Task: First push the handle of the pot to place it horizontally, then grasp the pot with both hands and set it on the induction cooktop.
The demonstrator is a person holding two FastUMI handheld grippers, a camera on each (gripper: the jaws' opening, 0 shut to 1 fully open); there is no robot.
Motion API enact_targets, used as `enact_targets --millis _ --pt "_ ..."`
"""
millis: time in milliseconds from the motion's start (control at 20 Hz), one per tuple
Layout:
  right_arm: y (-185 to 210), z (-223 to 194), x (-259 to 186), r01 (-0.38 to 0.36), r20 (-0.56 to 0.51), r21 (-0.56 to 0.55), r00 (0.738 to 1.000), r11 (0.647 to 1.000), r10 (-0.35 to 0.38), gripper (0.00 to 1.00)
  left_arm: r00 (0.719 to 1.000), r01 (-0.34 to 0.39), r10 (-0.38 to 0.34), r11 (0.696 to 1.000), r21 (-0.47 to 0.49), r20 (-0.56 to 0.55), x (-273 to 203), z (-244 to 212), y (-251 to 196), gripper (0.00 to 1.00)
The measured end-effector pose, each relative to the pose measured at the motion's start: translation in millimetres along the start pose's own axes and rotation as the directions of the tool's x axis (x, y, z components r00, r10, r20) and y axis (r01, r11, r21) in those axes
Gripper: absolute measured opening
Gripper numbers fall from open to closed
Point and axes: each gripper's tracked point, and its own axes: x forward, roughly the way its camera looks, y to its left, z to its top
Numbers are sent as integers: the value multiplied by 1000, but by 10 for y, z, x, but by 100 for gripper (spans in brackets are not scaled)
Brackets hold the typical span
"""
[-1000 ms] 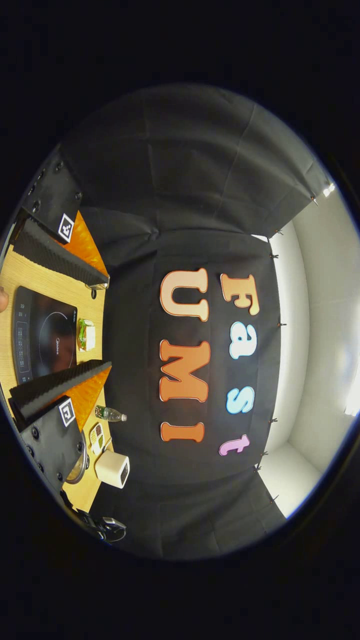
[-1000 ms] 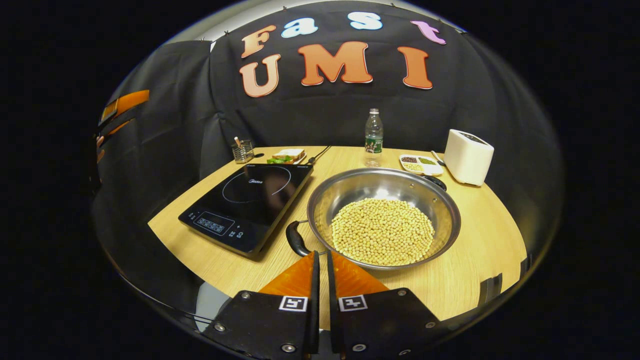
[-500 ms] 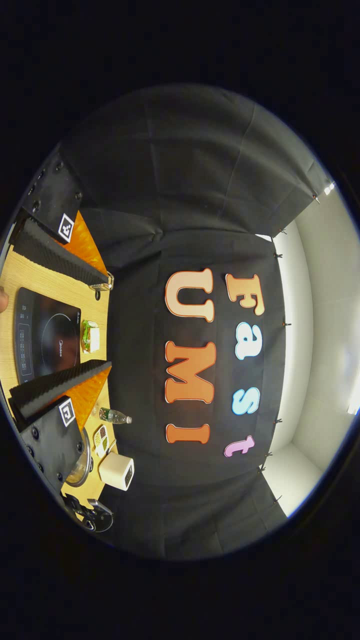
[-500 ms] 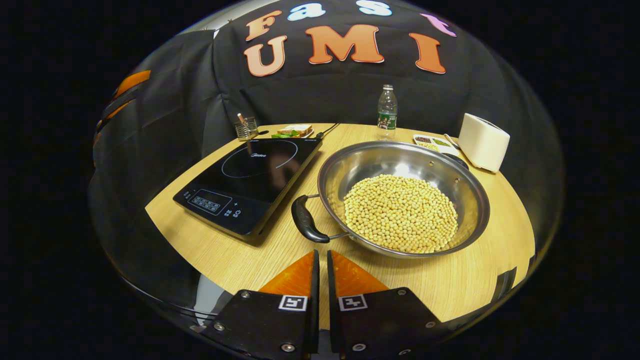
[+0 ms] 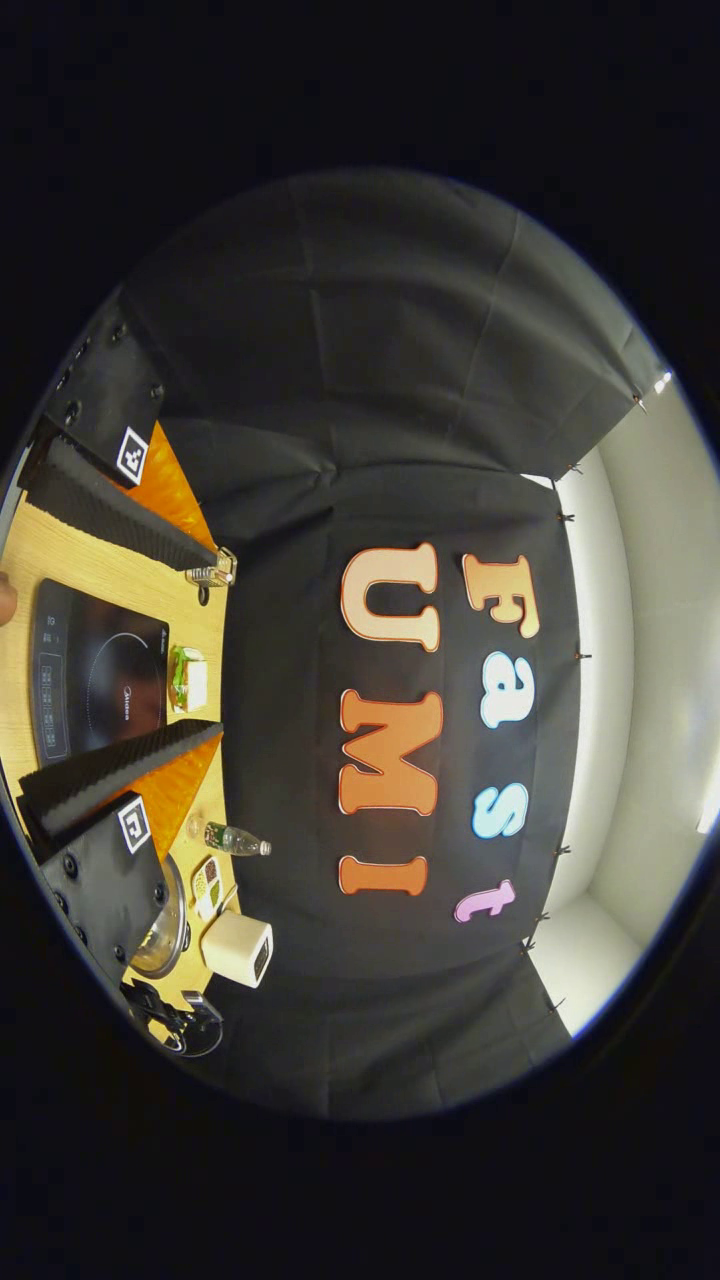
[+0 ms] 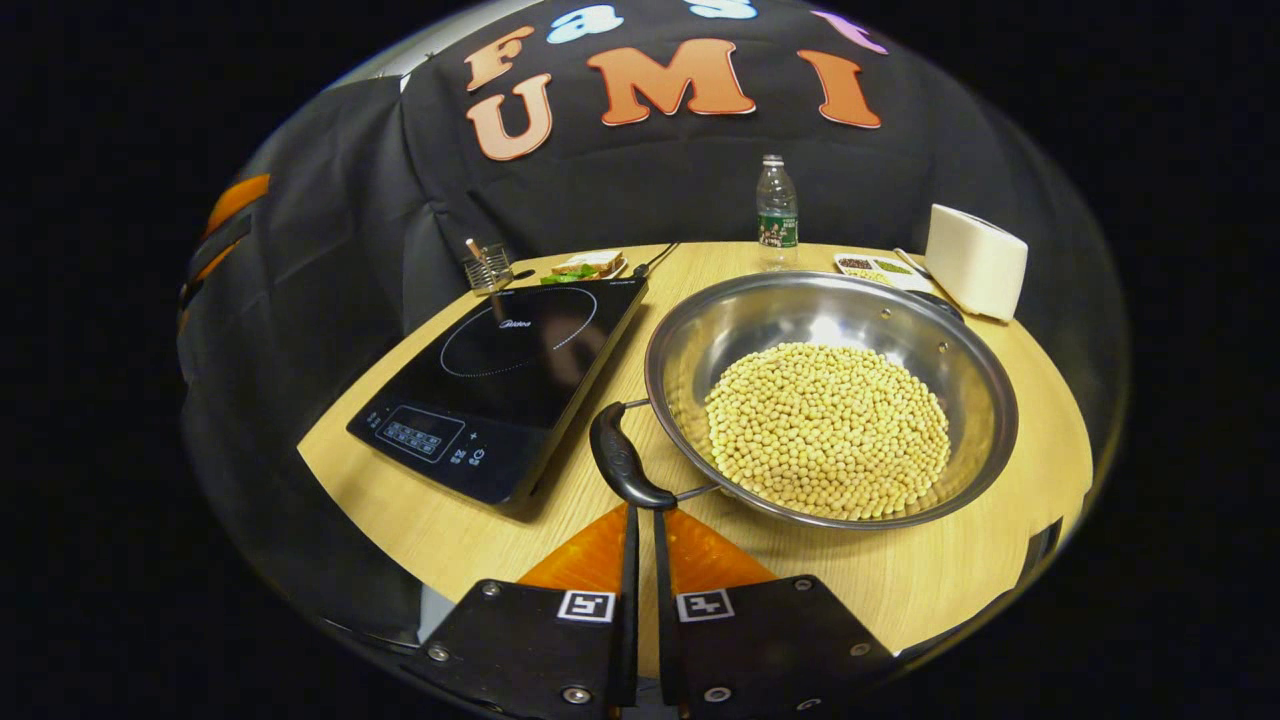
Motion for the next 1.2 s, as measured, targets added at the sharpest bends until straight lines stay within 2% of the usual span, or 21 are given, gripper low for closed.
enact_targets --millis 400,1200 --pt "144 126 238 -29 13 97 1000 995 28 8 1000 -22 22 1000 2 -11 68 -52 124 97" --pt "190 431 644 -7 43 154 999 988 0 9 999 -32 32 999 -4 -30 279 -225 256 97"
